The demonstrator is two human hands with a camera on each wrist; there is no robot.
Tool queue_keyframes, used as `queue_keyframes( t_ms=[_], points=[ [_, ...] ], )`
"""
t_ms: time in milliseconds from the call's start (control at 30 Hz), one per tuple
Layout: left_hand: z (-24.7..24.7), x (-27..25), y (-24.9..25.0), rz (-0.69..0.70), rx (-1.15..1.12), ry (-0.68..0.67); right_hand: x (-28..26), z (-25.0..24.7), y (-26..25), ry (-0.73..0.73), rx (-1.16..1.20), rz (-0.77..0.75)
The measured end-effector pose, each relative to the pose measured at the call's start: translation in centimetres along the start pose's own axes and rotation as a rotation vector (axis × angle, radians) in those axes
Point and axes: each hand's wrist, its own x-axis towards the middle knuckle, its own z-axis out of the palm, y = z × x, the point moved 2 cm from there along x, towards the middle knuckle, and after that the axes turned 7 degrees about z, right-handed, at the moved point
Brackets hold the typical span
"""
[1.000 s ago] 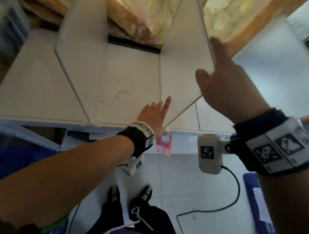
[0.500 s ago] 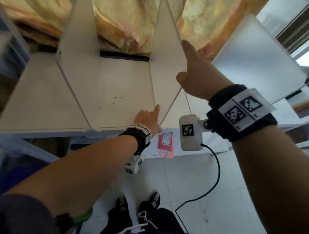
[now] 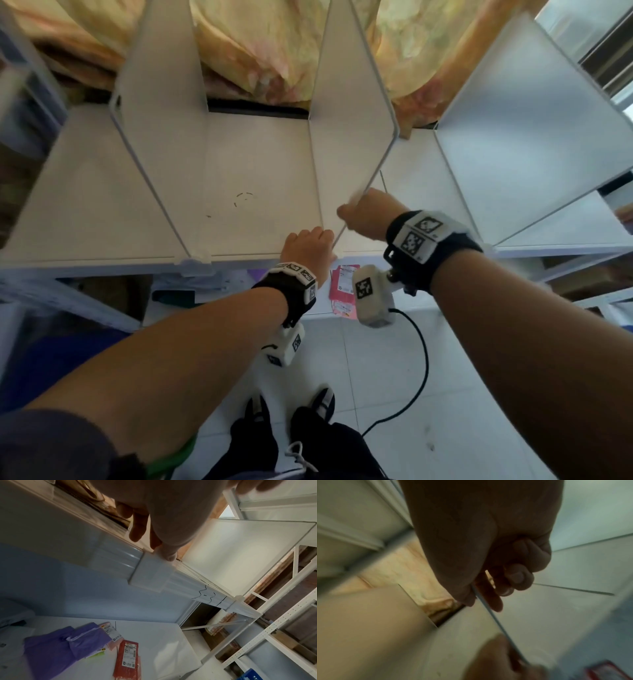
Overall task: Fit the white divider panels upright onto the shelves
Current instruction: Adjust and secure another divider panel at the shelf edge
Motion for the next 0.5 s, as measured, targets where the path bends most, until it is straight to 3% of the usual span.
queue_keyframes(
  t_ms=[200, 367, 500],
  points=[
    [0.9, 0.4, -1.0, -0.088, -0.117, -0.064, 1.6, 6.1, 0.8, -0.116, 0.011, 0.07],
    [-0.1, 2.1, -1.9, -0.081, -0.121, -0.296, 1.7, 7.4, 0.1, -0.152, -0.012, 0.089],
    [-0.6, 3.1, -2.3, -0.082, -0.155, -0.405, 2.0, 7.5, 0.0, -0.188, -0.026, 0.096]
  ],
)
